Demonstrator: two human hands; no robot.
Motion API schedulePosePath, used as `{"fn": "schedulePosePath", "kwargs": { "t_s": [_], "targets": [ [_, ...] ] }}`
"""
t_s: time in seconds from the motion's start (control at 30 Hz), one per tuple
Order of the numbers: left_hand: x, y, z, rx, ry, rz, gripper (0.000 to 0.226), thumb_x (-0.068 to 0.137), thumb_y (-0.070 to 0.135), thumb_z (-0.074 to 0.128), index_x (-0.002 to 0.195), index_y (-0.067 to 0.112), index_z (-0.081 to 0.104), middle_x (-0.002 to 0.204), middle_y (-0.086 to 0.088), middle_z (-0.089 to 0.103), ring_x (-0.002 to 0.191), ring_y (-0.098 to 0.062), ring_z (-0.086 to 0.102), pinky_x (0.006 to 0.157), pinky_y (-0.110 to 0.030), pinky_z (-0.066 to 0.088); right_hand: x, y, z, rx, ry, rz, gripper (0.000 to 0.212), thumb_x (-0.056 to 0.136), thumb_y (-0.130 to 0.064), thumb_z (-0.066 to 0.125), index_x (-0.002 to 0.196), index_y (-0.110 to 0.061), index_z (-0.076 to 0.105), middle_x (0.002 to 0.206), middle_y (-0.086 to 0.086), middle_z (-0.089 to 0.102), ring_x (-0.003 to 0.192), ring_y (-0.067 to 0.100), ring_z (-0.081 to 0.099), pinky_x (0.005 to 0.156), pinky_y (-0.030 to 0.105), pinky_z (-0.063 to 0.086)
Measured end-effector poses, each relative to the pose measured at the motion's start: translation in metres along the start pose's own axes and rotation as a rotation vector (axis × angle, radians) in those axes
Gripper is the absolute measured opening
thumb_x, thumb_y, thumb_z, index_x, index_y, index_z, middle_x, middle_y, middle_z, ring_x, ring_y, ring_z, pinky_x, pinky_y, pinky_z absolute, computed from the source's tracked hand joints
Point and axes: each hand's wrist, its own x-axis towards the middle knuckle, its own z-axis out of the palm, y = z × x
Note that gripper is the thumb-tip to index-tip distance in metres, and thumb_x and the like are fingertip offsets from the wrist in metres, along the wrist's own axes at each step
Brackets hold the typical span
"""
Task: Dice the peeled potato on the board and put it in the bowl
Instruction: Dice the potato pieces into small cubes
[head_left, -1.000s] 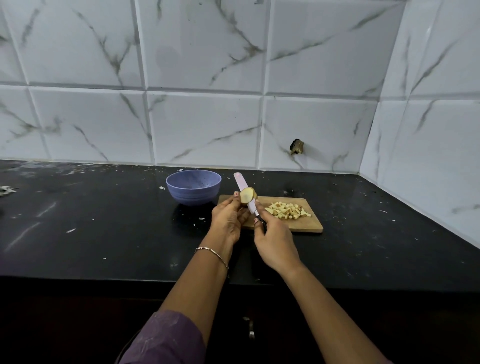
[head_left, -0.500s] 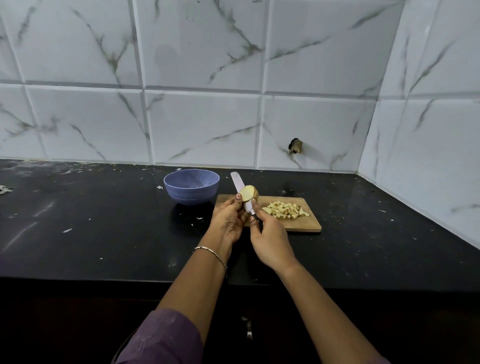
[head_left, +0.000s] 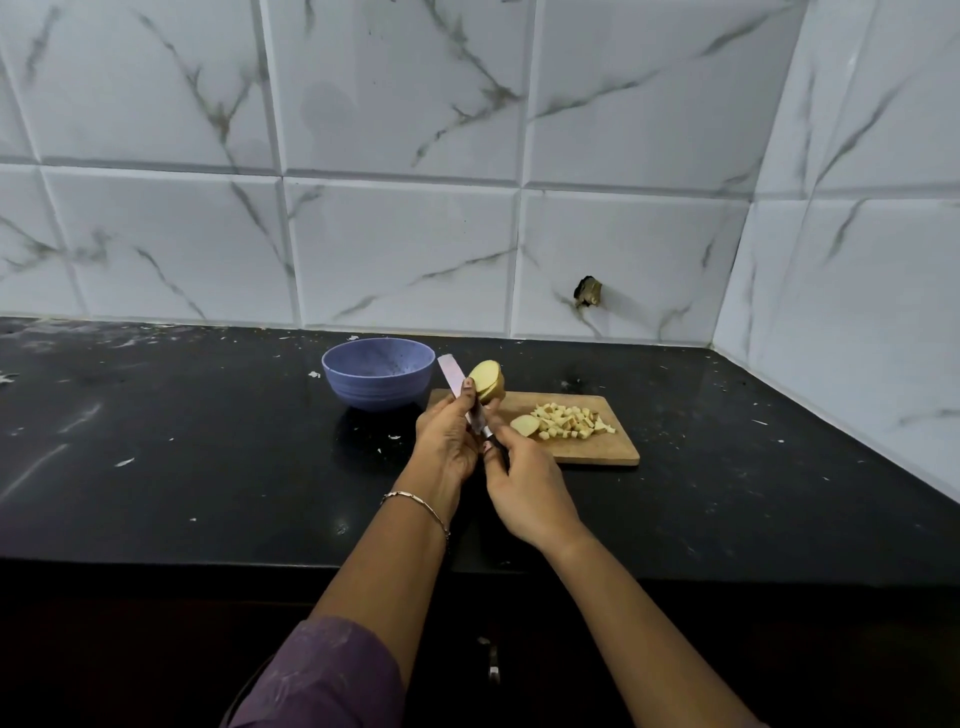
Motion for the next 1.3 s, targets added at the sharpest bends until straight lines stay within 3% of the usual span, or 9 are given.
{"fn": "schedulePosePath", "kwargs": {
  "t_s": [0.23,0.4,0.5,0.6,0.67,0.77,0.97,1.1,1.3],
  "targets": [
    [0.001,0.0,-0.003,0.124,0.038,0.056,0.02,0.093,0.017,0.066,0.078,0.005,0.062,0.07,-0.009,0.065,0.062,-0.021,0.062,0.054,-0.028,0.054,0.005,0.007,0.001,0.137,0.028,0.067,0.042,0.103,-0.022,0.047,0.146,-0.026,0.047,0.141,-0.007,0.055,0.132,0.012,0.048,0.098,0.017,0.035],
    [0.004,-0.001,-0.009,0.24,0.104,0.116,0.016,0.1,0.002,0.051,0.109,-0.007,0.061,0.096,-0.019,0.065,0.07,-0.02,0.065,0.057,-0.024,0.059,0.009,0.011,0.003,0.242,0.085,0.124,0.043,0.103,-0.02,0.049,0.146,-0.021,0.048,0.144,-0.011,0.052,0.132,0.005,0.045,0.102,0.016,0.034],
    [0.004,0.001,-0.011,0.275,0.159,0.132,0.012,0.099,-0.002,0.051,0.104,0.001,0.062,0.088,-0.012,0.064,0.068,-0.019,0.064,0.056,-0.02,0.057,0.01,0.013,0.002,0.256,0.125,0.166,0.043,0.103,-0.019,0.049,0.146,-0.019,0.048,0.144,-0.01,0.052,0.129,0.008,0.048,0.099,0.016,0.036],
    [0.008,-0.001,-0.012,0.366,0.181,0.172,0.013,0.096,-0.003,0.055,0.1,0.005,0.065,0.096,-0.012,0.066,0.077,-0.02,0.067,0.071,-0.027,0.06,0.01,0.013,0.004,0.248,0.117,0.179,0.042,0.103,-0.02,0.049,0.145,-0.025,0.049,0.131,-0.011,0.061,0.093,0.003,0.061,0.075,0.014,0.045],
    [0.01,-0.002,-0.012,0.471,0.198,0.228,0.024,0.092,-0.002,0.06,0.115,0.003,0.066,0.108,-0.013,0.069,0.092,-0.024,0.069,0.086,-0.039,0.059,0.01,0.015,0.005,0.222,0.095,0.159,0.042,0.102,-0.02,0.05,0.143,-0.03,0.051,0.11,-0.012,0.065,0.067,0.0,0.053,0.059,0.012,0.039],
    [0.01,-0.004,-0.013,0.561,0.201,0.282,0.034,0.09,0.003,0.064,0.124,0.006,0.064,0.115,-0.012,0.07,0.099,-0.025,0.07,0.092,-0.043,0.056,0.01,0.016,0.006,0.145,0.082,0.098,0.044,0.1,-0.015,0.05,0.14,-0.031,0.054,0.105,-0.008,0.069,0.06,-0.001,0.045,0.058,0.011,0.035],
    [0.009,-0.001,-0.012,0.515,0.238,0.308,0.03,0.095,0.001,0.059,0.124,0.006,0.064,0.118,-0.008,0.066,0.087,-0.019,0.069,0.073,-0.028,0.059,0.009,0.015,0.007,0.013,0.125,0.105,0.044,0.101,-0.015,0.048,0.142,-0.032,0.051,0.105,0.0,0.071,0.065,0.006,0.053,0.057,0.016,0.041],
    [0.004,0.002,-0.011,0.345,0.227,0.302,0.028,0.095,-0.004,0.056,0.121,0.001,0.063,0.117,-0.014,0.067,0.096,-0.025,0.069,0.066,-0.024,0.059,0.012,0.02,0.006,0.11,0.139,0.145,0.042,0.102,-0.017,0.048,0.142,-0.031,0.05,0.095,-0.006,0.064,0.062,0.003,0.048,0.053,0.011,0.036],
    [-0.008,0.011,-0.008,-0.003,0.112,0.088,0.029,0.096,-0.012,0.047,0.122,-0.004,0.058,0.112,-0.028,0.062,0.077,-0.029,0.066,0.056,-0.026,0.06,0.015,0.028,0.009,0.461,0.199,0.176,0.041,0.1,-0.022,0.053,0.14,-0.034,0.052,0.1,-0.014,0.055,0.082,-0.003,0.041,0.077,0.02,0.037]
  ]
}}
